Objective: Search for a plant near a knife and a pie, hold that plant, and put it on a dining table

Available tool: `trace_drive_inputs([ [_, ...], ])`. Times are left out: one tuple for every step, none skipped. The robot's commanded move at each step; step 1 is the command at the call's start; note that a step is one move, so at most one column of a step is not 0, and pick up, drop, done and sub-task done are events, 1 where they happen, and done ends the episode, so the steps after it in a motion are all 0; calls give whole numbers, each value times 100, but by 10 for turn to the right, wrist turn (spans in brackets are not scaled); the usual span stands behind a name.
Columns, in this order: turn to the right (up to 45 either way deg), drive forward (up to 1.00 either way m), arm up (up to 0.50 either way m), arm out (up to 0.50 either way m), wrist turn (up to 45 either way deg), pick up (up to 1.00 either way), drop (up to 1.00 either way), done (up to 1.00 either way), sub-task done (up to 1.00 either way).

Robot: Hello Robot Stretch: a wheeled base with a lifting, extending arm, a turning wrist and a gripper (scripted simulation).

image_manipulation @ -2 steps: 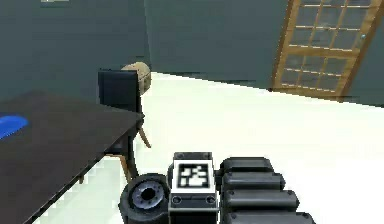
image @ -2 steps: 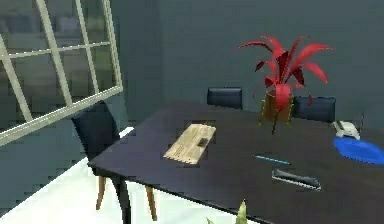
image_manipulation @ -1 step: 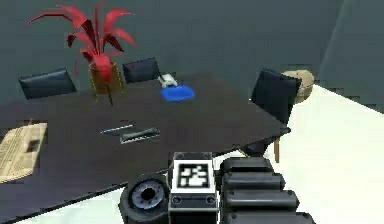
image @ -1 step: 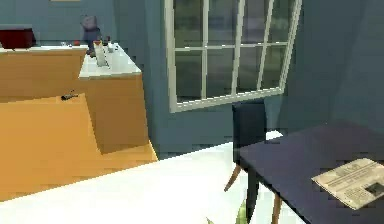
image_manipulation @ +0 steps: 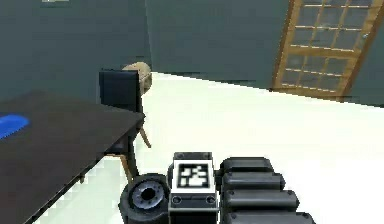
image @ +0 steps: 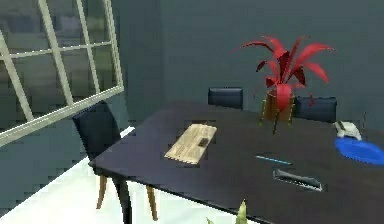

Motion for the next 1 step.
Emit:
trace_drive_inputs([
  [450,0,0,0,0,0,0,0,0],
])
